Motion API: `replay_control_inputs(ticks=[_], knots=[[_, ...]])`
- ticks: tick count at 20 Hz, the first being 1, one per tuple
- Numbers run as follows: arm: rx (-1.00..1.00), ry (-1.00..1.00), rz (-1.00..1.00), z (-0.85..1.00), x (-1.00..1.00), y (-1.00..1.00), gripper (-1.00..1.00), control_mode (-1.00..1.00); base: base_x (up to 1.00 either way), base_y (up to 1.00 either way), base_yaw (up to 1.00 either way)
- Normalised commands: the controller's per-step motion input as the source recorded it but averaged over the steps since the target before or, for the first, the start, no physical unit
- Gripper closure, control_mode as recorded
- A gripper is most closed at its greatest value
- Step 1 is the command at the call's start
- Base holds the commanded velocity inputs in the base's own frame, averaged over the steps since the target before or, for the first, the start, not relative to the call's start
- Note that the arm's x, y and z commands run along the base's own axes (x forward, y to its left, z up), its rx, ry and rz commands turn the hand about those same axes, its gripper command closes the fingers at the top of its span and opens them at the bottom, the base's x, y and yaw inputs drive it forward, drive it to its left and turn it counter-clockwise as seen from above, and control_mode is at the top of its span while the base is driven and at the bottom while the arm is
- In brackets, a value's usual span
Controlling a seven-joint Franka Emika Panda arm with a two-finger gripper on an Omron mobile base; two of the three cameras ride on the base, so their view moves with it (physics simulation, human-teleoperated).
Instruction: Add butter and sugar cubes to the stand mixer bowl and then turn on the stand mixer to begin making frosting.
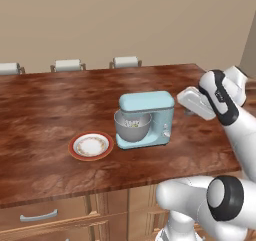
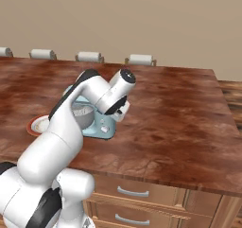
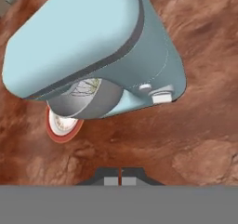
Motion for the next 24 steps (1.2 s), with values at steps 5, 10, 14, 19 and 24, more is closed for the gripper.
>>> replay_control_inputs(ticks=[5, 10, 14, 19, 24], knots=[[-0.08, 0.13, 0.00, -0.56, 0.00, 0.00, 1.00, -1.00, 0.00, 0.00, 0.00], [0.03, 0.01, 0.03, -0.43, -0.02, 0.00, 1.00, -1.00, 0.00, 0.00, 0.00], [0.29, -0.05, 0.05, -0.30, 0.00, -0.08, 1.00, -1.00, 0.00, 0.00, 0.00], [0.22, -0.03, 0.01, -0.38, 0.00, -0.03, 1.00, -1.00, 0.00, 0.00, 0.00], [0.02, -0.04, 0.00, -0.14, 0.00, 0.00, 1.00, -1.00, 0.00, 0.00, 0.00]])
